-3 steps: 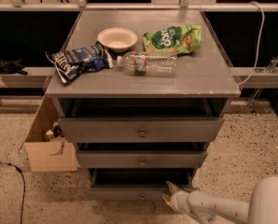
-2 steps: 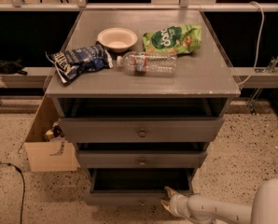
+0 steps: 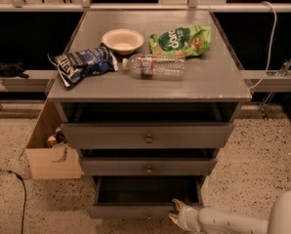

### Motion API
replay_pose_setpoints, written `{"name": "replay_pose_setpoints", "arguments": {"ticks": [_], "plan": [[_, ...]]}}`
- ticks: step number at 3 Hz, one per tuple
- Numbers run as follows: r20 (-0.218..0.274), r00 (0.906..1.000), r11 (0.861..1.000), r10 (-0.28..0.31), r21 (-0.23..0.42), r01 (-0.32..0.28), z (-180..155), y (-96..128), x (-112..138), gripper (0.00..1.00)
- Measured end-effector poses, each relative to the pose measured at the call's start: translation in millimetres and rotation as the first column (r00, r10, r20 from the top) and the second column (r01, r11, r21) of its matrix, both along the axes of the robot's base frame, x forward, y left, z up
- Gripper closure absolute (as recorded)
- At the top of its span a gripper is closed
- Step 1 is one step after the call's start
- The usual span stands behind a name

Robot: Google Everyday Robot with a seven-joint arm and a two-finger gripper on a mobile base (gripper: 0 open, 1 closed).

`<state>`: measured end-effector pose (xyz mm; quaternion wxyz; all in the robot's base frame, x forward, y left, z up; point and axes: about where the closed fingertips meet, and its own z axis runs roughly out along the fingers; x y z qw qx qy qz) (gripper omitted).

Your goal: Open bottom drawer

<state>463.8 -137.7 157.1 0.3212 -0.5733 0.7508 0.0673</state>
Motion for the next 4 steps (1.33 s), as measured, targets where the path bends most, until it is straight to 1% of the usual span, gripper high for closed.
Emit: {"name": "replay_pose_setpoints", "arguments": {"ticks": [2, 3, 4], "plan": [[-0.007, 1.0000, 1.000, 0.000, -0.005, 0.000, 2, 0, 3, 1.00], [-0.007, 1.0000, 1.000, -0.002, 0.000, 0.002, 3, -4, -10, 1.00], [-0.007, 1.0000, 1.000, -0.002, 0.000, 0.002, 3, -4, -10, 1.00]]}}
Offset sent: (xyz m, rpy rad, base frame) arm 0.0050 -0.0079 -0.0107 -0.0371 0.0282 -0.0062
